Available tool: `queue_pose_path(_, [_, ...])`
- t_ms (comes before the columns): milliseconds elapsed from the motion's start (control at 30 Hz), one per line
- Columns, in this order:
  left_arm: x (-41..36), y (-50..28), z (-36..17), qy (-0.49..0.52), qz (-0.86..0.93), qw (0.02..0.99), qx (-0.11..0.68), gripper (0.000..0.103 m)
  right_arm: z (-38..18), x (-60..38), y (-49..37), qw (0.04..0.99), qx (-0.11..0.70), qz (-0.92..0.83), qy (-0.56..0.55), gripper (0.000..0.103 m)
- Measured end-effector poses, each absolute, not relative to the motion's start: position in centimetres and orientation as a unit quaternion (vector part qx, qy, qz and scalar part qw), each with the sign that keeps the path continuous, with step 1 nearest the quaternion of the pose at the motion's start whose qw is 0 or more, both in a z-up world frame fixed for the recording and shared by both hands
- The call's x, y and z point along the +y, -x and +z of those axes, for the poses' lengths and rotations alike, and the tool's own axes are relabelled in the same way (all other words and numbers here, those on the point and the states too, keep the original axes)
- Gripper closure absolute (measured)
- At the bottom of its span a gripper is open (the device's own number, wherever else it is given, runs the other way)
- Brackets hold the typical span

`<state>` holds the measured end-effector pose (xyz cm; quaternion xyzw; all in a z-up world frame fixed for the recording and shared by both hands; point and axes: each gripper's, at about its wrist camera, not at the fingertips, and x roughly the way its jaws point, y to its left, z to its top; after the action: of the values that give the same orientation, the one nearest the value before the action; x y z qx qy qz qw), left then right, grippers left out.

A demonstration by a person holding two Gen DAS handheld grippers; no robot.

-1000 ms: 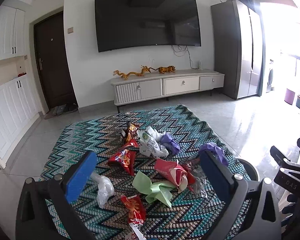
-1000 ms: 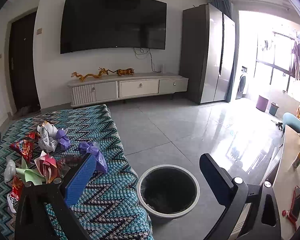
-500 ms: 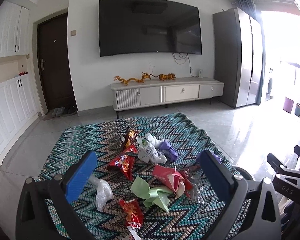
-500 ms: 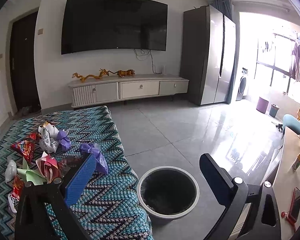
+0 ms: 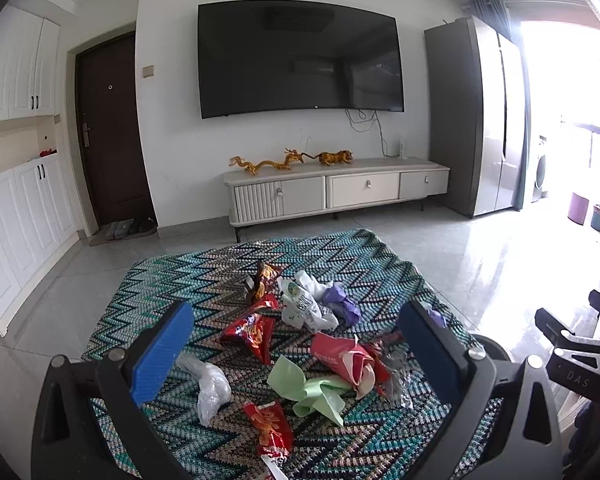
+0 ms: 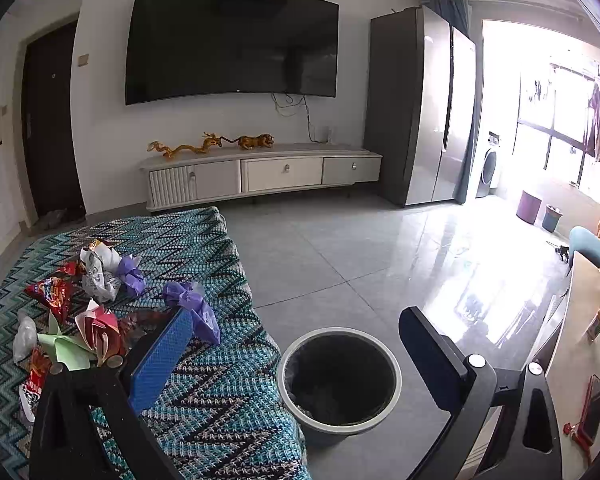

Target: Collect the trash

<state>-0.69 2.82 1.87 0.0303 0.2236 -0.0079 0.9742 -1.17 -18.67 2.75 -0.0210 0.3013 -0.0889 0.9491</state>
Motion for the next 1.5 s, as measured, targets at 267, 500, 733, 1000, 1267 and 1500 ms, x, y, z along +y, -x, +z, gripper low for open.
queue_pose_path(267, [2.7, 0.8, 1.5, -0.037, -0.005, 0.972, 0.231, 0.0, 2.7, -18.5, 1.1, 0.948, 0.307, -0.085, 0.019, 0.0])
queue_pose_path(500, [2.9, 1.0, 1.6, -0.038, 0.004, 0.973, 0.226, 0.0, 2.7, -18.3, 1.1, 0.947, 0.313, -0.077, 0.017, 0.0])
queue_pose_path(733, [6.0, 0.5, 2.2, -0.009, 0.027, 0.974, 0.225, 0.0, 2.8, -18.3, 1.2, 0.946, 0.316, -0.065, 0.01, 0.0])
queue_pose_path(1000, [11.4, 0.3, 1.4, 0.011, 0.044, 0.967, 0.252, 0.0, 2.4, -18.6, 0.5, 0.942, 0.333, -0.033, -0.014, 0.003])
queue_pose_path(1267, [10.8, 0.4, -4.5, 0.013, -0.062, 0.931, 0.36, 0.015, 1.2, -18.1, -1.4, 0.933, 0.359, 0.023, -0.021, 0.022])
queue_pose_path(1500, [8.7, -1.4, -8.6, 0.003, -0.088, 0.901, 0.425, 0.026, -0.9, -16.8, -5.9, 0.914, 0.397, 0.082, -0.008, 0.037])
